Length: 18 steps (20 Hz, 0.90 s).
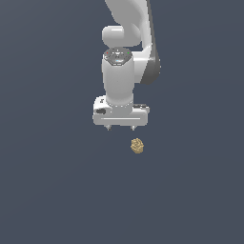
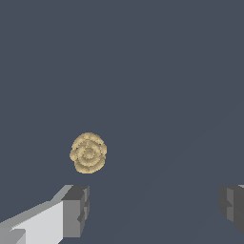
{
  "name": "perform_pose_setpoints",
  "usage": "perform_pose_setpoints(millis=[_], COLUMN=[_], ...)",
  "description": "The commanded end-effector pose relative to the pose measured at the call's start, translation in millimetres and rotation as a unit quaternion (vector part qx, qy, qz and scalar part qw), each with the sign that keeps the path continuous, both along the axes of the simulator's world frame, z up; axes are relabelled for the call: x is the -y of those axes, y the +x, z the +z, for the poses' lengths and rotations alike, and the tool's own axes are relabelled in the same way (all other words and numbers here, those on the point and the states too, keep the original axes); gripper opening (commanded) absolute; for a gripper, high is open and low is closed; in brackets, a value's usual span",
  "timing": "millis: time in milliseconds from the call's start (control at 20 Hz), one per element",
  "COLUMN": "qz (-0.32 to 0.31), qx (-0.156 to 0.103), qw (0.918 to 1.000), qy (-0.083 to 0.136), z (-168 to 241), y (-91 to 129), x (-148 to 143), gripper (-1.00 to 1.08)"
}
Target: Pick up the object and move it to a goal position.
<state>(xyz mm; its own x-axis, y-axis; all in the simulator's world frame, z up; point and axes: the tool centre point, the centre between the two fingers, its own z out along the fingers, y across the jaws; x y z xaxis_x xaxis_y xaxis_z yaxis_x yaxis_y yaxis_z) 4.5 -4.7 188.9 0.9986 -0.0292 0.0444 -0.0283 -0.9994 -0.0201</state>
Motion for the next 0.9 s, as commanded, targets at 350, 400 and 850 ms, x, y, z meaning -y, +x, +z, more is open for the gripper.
perform_pose_setpoints(millis=[350, 400, 850], qz=[0.017, 0.02, 0.013], qx=[-0.004, -0.005, -0.006], qw=[0.9998, 0.9997, 0.9998], qy=[-0.012, -0.014, -0.014], z=[-6, -7, -11], y=[-1, -1, 0], x=[9, 11, 7], gripper=[1.0, 1.0, 1.0])
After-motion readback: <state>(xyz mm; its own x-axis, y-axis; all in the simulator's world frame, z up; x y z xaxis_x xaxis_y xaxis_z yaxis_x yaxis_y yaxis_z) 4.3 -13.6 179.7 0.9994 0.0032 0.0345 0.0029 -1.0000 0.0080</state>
